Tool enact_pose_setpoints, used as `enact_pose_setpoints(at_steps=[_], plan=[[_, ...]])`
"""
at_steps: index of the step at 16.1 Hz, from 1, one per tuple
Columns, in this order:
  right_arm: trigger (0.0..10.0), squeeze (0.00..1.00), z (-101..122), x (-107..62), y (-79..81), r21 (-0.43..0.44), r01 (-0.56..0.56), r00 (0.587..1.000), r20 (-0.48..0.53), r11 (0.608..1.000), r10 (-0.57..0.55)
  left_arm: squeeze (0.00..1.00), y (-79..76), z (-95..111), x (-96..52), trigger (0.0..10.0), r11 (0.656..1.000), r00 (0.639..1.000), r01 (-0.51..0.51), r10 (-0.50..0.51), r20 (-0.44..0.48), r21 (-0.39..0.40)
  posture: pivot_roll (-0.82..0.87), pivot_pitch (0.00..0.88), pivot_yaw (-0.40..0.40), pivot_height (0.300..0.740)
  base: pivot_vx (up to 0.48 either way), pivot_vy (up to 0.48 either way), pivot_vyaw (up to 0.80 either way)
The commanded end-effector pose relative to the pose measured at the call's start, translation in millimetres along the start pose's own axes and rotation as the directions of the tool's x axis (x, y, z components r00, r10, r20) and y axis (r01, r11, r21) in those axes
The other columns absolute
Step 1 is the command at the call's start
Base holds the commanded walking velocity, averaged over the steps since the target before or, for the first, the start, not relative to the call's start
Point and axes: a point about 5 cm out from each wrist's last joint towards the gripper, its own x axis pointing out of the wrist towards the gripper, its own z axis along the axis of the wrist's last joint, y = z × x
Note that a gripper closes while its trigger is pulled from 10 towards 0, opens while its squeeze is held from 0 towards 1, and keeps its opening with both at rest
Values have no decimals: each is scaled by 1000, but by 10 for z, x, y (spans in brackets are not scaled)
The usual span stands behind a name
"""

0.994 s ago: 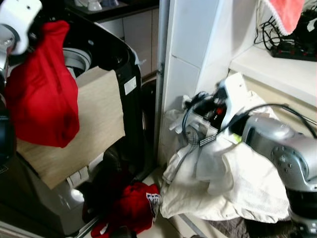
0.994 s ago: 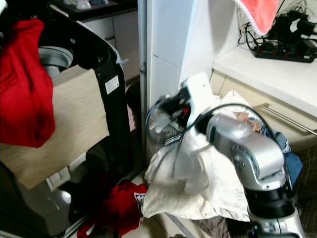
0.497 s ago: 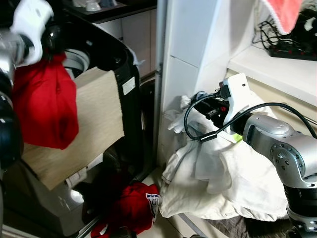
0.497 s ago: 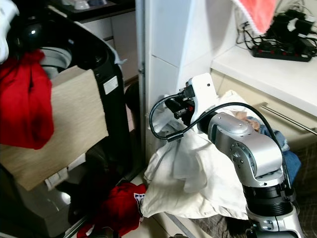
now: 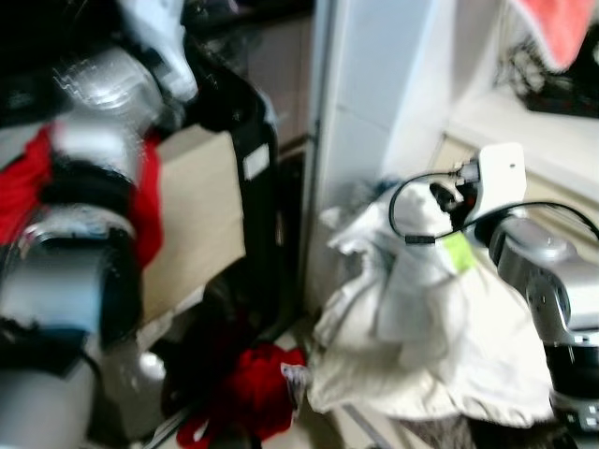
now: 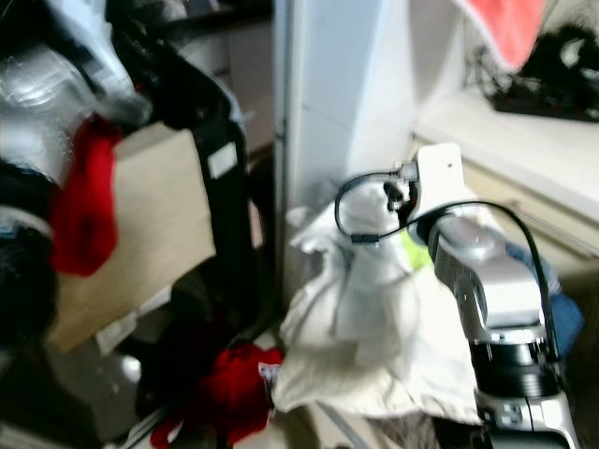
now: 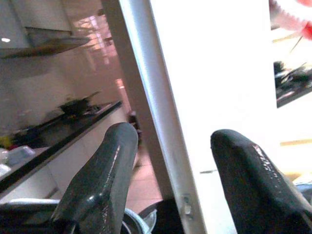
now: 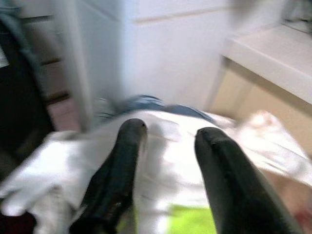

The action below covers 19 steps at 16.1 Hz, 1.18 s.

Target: Clothes washing

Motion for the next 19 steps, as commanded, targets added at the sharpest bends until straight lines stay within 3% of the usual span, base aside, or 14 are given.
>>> enact_pose_setpoints(at_steps=[1, 2, 3, 5, 6, 8, 9, 10, 11, 12, 14, 16, 18, 19], plan=[[10000, 1000, -20, -12, -104, 22, 51, 999, 6, 998, -51, 0, -17, 43, 11, 10000, 996, 998, -61, 60, 14, 61, -123, 0, 21, 740, 0, 0, 0], [10000, 1000, -40, -27, -108, 21, 43, 999, 2, 999, -43, 0, -178, -28, 24, 10000, 999, 999, -33, 32, 27, 32, -128, 0, 24, 740, 0, 0, 0], [10000, 1000, -109, -36, -75, 19, -1, 1000, -23, 1000, 2, 0, -444, -108, -54, 10000, 993, 994, 93, -88, 59, -70, -130, 0, 29, 740, 0, 0, 0], [10000, 1000, -168, -74, -12, -15, -66, 997, -47, 998, 65, 0, -632, -343, -222, 10000, 983, 984, 177, -179, -18, -54, -138, 0, 36, 740, 0, 0, 0], [10000, 1000, -164, -87, -1, -12, -72, 997, -41, 997, 72, 0, -546, -429, -269, 10000, 994, 991, 110, -108, -80, 14, -138, 0, 36, 740, 0, 0, 0], [10000, 1000, -159, -131, 100, -22, -155, 987, -46, 988, 154, 0, -157, -483, -356, 10000, 985, 974, -56, 90, -207, 165, -131, 0, 33, 740, 0, 0, 0], [10000, 1000, -162, -141, 129, -26, -179, 983, -50, 983, 178, 0, -98, -466, -392, 10000, 980, 966, -78, 119, -229, 180, -131, 0, 34, 740, 0, 0, 0], [10000, 337, -121, -207, 277, -7, -304, 952, -34, 953, 304, 0, 114, -406, -507, 10000, 983, 942, -89, 135, -309, 158, -126, 0, 37, 740, 0, 0, 0], [10000, 0, -62, -290, 424, -6, -429, 903, -4, 903, 429, 0, 285, -381, -618, 10000, 991, 918, -77, 112, -381, 106, -123, 0, 39, 740, 0, 0, 0], [10000, 0, 2, -381, 543, -27, -530, 847, 22, 848, 530, 0, 412, -396, -742, 10000, 999, 884, -27, 37, -465, 29, -117, 0, 38, 740, 0, 0, 0], [10000, 0, 70, -458, 636, -36, -613, 788, 53, 789, 614, 0, 558, -406, -856, 10000, 1000, 840, 3, 0, -543, 4, -111, 0, 38, 740, 0, 0, 0], [10000, 0, 153, -544, 735, -37, -699, 709, 95, 714, 699, 0, 764, -426, -1015, 10000, 999, 782, -34, 30, -622, 6, -111, 0, 37, 740, 0, 0, 0], [10000, 0, 165, -589, 771, -41, -731, 676, 98, 681, 731, 0, 830, -428, -1082, 10000, 998, 759, -58, 45, -649, 1, -108, 0, 34, 740, 0, 0, 0], [10000, 0, 159, -647, 816, -54, -767, 634, 88, 640, 768, 0, 910, -495, -1211, 10000, 996, 710, -89, 56, -702, -10, -104, 0, 30, 740, 0, 0, 0]])
